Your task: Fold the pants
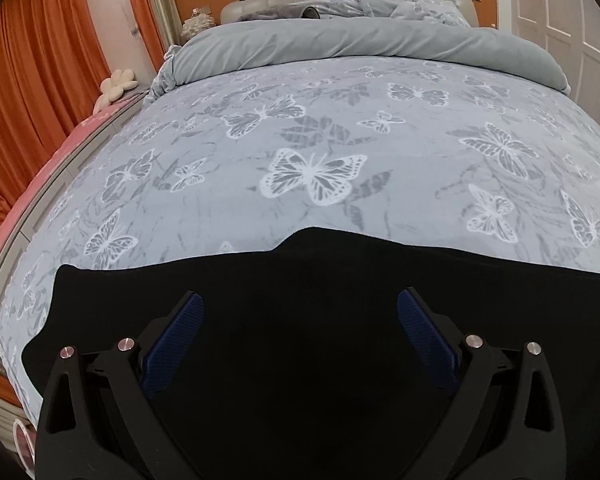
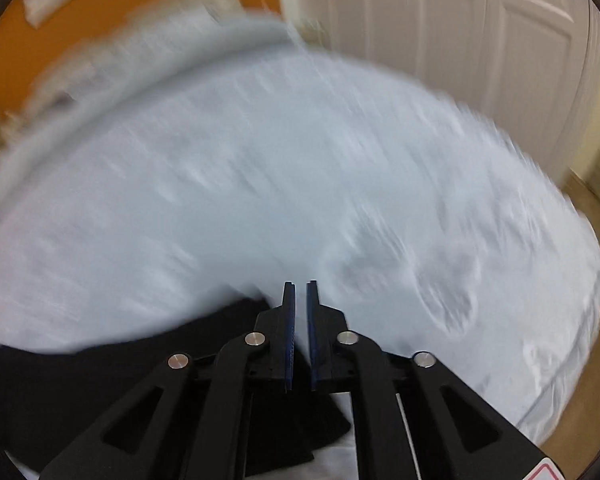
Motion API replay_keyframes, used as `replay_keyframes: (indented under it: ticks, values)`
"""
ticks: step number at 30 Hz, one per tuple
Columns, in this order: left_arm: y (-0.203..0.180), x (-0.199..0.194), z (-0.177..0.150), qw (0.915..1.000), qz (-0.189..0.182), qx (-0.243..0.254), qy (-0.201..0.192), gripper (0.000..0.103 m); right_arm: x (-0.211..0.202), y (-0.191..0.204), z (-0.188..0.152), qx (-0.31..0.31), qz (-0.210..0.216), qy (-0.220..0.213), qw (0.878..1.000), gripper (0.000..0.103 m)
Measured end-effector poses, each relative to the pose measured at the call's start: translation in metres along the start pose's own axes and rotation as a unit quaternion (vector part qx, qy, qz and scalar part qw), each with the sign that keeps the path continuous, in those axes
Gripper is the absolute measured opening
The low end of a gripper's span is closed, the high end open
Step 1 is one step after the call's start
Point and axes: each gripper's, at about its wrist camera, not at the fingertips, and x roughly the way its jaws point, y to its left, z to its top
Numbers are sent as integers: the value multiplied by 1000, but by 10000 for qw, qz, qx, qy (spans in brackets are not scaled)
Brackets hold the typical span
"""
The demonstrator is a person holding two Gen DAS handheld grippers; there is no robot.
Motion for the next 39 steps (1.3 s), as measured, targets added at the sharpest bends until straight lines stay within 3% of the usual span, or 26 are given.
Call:
replay_keyframes:
  ticks: [2,3,5,7,9,12,13,14,15,16,20,22,24,25,27,28,29,30,32,36,37,38,39]
  values:
    - [2,-2,0,10000,-23,-32,-18,96,-1,-1,-3,-78,-117,89,9999,10]
    - [3,-4,1,10000,-43,-56,-36,96,-16,-2,-2,-78,-61,-146,9998,14]
    - [6,-8,3,9998,-90,-137,-114,96,-39,-8,-4,66,-30,-531,9986,66]
    - [7,-11,4,9996,-97,-199,-155,96,-51,-9,-8,194,143,-858,9960,73]
    - [8,-13,4,9995,-117,-231,-165,96,-40,-1,-4,123,494,-744,9959,73]
    - [10,-16,1,9995,-120,-240,-189,96,-13,17,-3,-250,377,-433,9980,73]
    - [11,-17,0,9994,-141,-245,-195,96,0,21,-5,-368,329,-221,9985,61]
    - [12,-18,0,9994,-158,-243,-191,96,11,29,-7,-450,382,17,9983,15]
    - [13,-19,-1,9994,-174,-239,-193,96,19,35,-6,-451,572,244,9970,13]
    - [14,-20,0,9993,-189,-242,-214,96,11,41,-3,-489,408,67,9979,3]
    - [17,-21,3,9989,-237,-328,-249,96,-23,39,19,-168,552,-712,9958,4]
    - [17,-19,5,9988,-265,-338,-235,96,7,30,16,-13,153,-338,9993,4]
    - [17,-18,4,9990,-229,-310,-220,96,26,19,7,194,33,96,9998,5]
    - [18,-19,4,9990,-224,-318,-216,96,21,17,6,175,9,108,9998,8]
    - [22,-20,4,9987,-270,-372,-218,96,-5,12,3,134,70,-113,9998,36]
    - [24,-21,5,9984,-297,-421,-227,96,-17,7,-2,196,120,-222,9995,74]
    - [26,-22,6,9980,-332,-480,-240,96,-30,1,-9,268,156,-344,9989,87]
    - [27,-23,6,9978,-355,-511,-244,96,-40,-3,-18,298,216,-410,9985,87]
    - [27,-25,7,9971,-459,-555,-241,96,-39,-9,-26,313,359,-146,9988,87]
    - [22,-31,4,9976,-458,-416,-317,96,2,-17,-48,542,596,658,9946,87]
    - [21,-34,3,9977,-454,-378,-341,96,1,-15,-53,491,567,568,9956,86]
    - [21,-36,2,9977,-449,-358,-360,96,-2,-11,-53,396,588,446,9965,56]
    - [23,-39,1,9976,-445,-342,-396,96,-5,-7,-50,384,899,469,9941,29]
